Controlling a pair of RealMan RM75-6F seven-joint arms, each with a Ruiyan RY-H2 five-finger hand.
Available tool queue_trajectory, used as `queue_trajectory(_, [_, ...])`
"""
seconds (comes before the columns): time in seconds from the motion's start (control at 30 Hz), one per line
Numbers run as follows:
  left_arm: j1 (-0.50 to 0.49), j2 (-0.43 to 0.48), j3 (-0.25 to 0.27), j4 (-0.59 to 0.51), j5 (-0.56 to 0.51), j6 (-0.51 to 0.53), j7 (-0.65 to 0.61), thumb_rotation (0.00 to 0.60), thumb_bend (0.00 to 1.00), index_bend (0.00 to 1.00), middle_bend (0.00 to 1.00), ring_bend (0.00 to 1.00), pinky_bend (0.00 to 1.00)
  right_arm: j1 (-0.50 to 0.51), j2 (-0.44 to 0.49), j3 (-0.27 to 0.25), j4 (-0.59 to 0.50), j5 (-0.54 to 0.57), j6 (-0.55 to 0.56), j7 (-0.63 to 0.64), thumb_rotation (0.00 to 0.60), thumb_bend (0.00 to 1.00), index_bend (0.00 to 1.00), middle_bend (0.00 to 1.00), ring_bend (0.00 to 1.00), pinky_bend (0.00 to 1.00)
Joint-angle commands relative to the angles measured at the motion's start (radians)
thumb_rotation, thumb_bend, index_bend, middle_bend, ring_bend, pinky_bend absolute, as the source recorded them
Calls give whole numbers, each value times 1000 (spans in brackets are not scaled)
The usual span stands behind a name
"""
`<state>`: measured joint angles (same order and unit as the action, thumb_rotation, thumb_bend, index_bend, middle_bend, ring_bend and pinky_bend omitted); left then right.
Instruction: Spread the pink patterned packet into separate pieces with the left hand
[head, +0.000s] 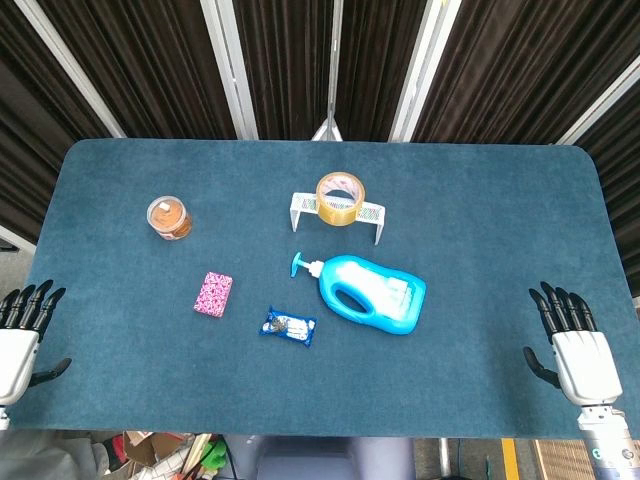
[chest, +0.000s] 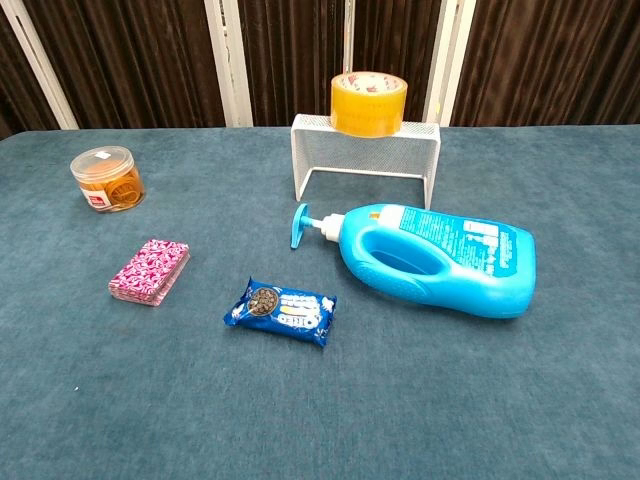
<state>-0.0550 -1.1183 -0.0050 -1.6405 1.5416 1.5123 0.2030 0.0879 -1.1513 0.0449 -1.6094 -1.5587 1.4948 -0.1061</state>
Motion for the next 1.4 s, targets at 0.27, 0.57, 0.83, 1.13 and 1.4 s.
queue_trajectory(0.27, [-2,0,0,-1,-3,-6,4,600,135,0,0,0,0,-1,-1,1,-4,-1,2,-1,600,363,0,0,0,87])
queue_trajectory(0.57, [-59,21,-20,-65,-62,-115,81,600,135,0,0,0,0,4,-1,3,-8,7,-8,4,600,363,0,0,0,87])
queue_trajectory(0.83, [-232,6,-109,-184,-317,-380,274,600,135,0,0,0,0,4,4,0,-10,2,-10,20,600,363,0,0,0,87])
queue_trajectory(1.13, [-436,-153,-176,-140,-610,-497,546,600,177,29,0,0,0,4,7,-1,-11,5,-12,34,600,364,0,0,0,87])
queue_trajectory(1.4, [-582,-274,-186,-74,-844,-530,700,600,189,91,0,0,0,6,13,0,-16,9,-19,53,600,363,0,0,0,87])
